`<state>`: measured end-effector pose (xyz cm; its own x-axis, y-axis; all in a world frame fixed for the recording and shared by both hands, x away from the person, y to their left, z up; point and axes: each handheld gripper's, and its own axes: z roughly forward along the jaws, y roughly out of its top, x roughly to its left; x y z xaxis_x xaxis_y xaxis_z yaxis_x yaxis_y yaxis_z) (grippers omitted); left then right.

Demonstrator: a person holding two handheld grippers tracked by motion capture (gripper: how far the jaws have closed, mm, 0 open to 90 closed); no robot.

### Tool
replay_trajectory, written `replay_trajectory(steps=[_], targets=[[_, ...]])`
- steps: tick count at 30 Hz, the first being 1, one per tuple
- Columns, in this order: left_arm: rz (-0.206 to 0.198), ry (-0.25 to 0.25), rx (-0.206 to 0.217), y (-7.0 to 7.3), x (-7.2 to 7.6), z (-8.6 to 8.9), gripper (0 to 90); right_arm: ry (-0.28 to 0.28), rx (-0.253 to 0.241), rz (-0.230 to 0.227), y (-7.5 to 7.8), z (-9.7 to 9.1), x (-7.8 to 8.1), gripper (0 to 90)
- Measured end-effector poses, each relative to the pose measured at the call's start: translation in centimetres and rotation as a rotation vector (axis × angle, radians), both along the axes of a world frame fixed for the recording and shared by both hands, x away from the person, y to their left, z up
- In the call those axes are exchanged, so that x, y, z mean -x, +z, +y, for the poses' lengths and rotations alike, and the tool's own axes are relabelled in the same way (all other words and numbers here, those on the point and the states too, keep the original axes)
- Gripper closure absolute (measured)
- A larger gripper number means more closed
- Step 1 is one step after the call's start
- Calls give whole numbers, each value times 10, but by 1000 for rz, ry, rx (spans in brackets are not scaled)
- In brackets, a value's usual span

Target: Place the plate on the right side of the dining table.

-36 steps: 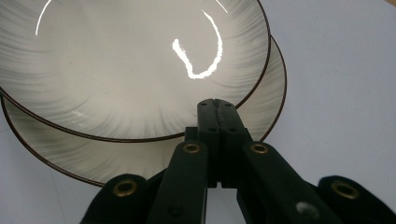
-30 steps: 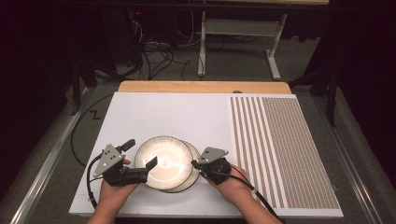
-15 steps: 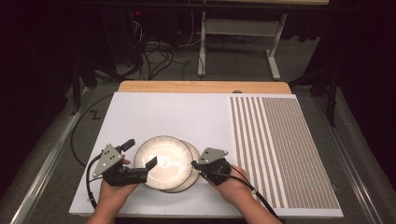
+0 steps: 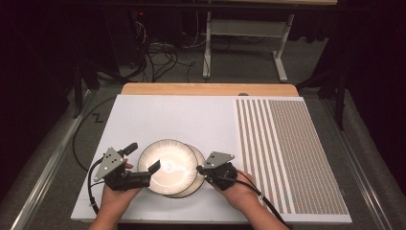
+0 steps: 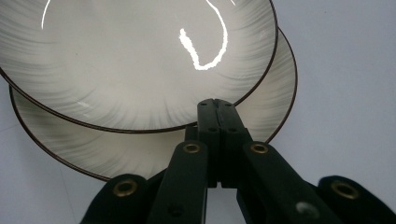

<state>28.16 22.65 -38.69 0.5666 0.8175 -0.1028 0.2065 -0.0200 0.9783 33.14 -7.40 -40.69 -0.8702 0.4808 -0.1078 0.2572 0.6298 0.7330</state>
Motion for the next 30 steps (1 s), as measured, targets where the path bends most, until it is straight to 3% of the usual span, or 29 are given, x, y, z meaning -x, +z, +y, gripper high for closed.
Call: replay_trajectory(steps=[30], targets=[[-5, 5, -3, 2, 0, 4, 12, -3, 1, -1, -1, 0, 0, 900]])
